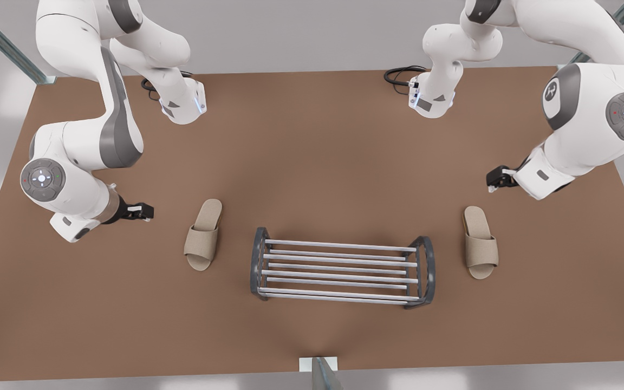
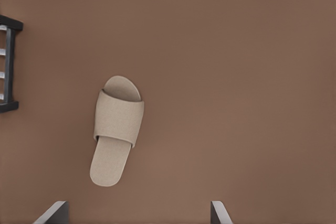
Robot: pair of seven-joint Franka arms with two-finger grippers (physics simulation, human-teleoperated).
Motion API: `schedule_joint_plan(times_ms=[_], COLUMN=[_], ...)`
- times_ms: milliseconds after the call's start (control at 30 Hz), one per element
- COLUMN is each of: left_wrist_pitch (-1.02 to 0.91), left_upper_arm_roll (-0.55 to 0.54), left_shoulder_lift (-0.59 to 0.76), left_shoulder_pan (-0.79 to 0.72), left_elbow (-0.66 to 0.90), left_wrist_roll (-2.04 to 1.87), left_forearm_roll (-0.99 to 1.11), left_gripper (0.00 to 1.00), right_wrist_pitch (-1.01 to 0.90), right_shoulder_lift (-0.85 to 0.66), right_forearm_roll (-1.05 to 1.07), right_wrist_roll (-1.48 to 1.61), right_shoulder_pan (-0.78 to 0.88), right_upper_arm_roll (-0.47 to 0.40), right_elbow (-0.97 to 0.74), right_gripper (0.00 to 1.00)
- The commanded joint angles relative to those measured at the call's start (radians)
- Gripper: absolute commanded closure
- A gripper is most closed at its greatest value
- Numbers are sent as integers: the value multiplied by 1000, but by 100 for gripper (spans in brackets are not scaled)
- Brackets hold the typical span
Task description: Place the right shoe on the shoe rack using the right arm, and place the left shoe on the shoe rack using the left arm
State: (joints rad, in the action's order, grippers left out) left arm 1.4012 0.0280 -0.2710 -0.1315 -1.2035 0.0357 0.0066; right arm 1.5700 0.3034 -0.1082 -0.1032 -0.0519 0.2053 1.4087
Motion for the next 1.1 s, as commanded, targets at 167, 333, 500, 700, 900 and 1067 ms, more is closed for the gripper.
schedule_joint_plan(times_ms=[167,333,500,700,900,1067], left_wrist_pitch=[-24,318,472,955,1231,1357], left_upper_arm_roll=[-2,0,49,211,362,484], left_shoulder_lift=[18,101,177,151,16,-8], left_shoulder_pan=[-236,-609,-605,-602,-600,-600], left_elbow=[-30,-540,-872,-1044,-1071,-1111], left_wrist_roll=[-669,-1815,-2433,-3036,-3205,-3274], left_forearm_roll=[182,694,973,1300,1782,2328], left_gripper=[0,0,0,0,0,0], right_wrist_pitch=[-115,-79,67,186,496,1134], right_shoulder_lift=[8,49,385,856,879,863], right_forearm_roll=[21,-35,-264,-1063,-1481,-2210], right_wrist_roll=[51,205,353,359,718,1123], right_shoulder_pan=[36,-297,-1234,-1229,-1267,-1246], right_upper_arm_roll=[9,14,985,1471,1528,1399], right_elbow=[7,16,153,366,711,791], right_gripper=[0,0,0,0,0,0])
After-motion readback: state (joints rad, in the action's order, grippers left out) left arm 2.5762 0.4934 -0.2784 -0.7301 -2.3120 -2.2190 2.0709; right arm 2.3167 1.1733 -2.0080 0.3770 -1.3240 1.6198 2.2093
